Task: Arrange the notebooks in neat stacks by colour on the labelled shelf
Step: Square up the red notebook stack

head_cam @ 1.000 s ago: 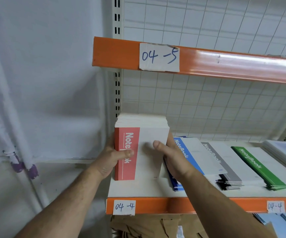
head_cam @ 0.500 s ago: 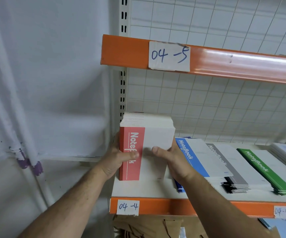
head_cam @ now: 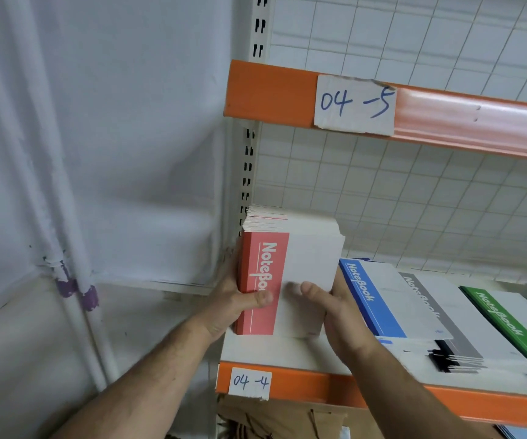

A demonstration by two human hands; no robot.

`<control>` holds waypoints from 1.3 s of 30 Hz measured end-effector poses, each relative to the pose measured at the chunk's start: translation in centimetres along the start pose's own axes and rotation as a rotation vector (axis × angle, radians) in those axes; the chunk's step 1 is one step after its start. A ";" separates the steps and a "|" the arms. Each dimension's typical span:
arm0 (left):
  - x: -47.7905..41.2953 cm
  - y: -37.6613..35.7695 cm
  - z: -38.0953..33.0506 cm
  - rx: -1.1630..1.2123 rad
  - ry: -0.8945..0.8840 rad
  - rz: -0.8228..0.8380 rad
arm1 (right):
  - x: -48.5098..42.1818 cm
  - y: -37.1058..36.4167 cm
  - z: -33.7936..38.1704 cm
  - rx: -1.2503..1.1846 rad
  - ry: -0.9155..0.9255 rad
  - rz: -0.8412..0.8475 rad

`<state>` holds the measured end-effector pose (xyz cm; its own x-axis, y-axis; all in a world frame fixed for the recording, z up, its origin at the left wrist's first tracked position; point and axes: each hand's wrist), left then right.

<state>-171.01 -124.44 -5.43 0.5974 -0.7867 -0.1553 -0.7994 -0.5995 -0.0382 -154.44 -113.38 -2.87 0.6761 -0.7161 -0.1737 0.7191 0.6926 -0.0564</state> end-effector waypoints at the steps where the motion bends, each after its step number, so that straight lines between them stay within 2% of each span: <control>1: 0.2 -0.2 0.1 0.025 0.010 -0.007 | 0.1 -0.4 -0.1 0.003 0.011 -0.018; 7: 0.3 -0.5 -0.7 0.066 0.007 -0.027 | 0.1 -0.6 0.2 -0.038 0.044 -0.089; 11: 0.2 -0.4 -1.1 0.057 -0.013 -0.007 | -0.1 -0.4 0.5 0.004 0.023 -0.042; 24: 0.4 -0.6 -0.6 0.025 0.029 -0.038 | -0.1 -0.3 -0.3 0.013 -0.005 -0.043; 33: -0.5 -0.4 -1.3 -0.144 -0.007 -0.106 | -0.7 0.4 -0.4 0.196 -0.059 -0.049; 36: -1.3 -0.7 -2.4 -0.168 0.029 -0.151 | -1.4 0.5 0.8 0.192 -0.086 -0.045; 39: -1.8 -0.9 -4.2 -0.149 0.164 -0.179 | -2.3 0.3 2.2 0.104 -0.208 -0.083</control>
<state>-171.13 -123.07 -0.92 0.7402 -0.6724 0.0026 -0.6694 -0.7365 0.0970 -155.43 -111.77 -0.29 0.6250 -0.7799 0.0346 0.7788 0.6259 0.0412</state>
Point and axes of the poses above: each hand's wrist, its own x-axis away from the middle knuckle, its own y-axis out of the back of the hand, z = x × y, and after that the axes turned 8 degrees about -z, right-handed
